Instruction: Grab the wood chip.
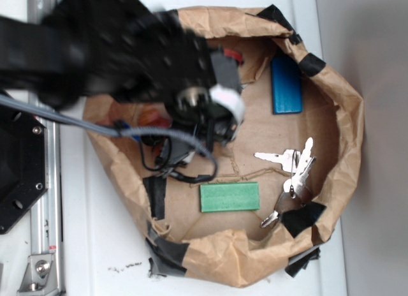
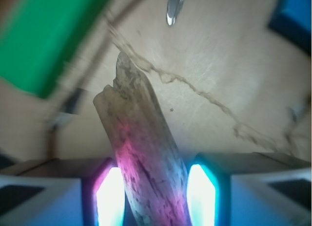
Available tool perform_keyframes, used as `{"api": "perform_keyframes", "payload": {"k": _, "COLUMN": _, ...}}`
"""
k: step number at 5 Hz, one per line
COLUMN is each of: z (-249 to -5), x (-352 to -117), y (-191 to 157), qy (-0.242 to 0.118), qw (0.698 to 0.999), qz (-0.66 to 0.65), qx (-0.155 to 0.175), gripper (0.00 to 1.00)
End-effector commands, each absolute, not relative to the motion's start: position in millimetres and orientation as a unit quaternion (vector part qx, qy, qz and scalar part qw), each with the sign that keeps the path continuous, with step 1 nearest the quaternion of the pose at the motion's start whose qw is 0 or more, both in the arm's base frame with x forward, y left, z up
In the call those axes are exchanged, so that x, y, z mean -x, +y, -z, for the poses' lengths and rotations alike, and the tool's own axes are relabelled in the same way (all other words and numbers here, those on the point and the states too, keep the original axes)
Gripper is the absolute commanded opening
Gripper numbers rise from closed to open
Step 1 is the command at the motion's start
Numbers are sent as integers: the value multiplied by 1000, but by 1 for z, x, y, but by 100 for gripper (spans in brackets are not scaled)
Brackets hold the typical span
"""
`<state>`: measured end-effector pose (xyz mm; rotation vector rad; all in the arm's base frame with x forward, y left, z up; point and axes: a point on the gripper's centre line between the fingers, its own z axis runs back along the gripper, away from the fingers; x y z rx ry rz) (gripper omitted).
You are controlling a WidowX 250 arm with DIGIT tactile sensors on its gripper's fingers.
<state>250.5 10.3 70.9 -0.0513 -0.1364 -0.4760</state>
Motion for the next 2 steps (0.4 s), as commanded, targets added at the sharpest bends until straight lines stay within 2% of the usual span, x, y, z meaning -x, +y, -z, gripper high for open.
{"api": "perform_keyframes", "payload": {"k": 1, "z": -180, "x": -266, "y": -6, "qy": -109, "qw": 981, "qz": 157, "qx": 43, "gripper": 0}}
{"api": "perform_keyframes", "payload": {"k": 2, "z": -177, "x": -271, "y": -7, "qy": -112, "qw": 984, "qz": 130, "qx": 40, "gripper": 0}}
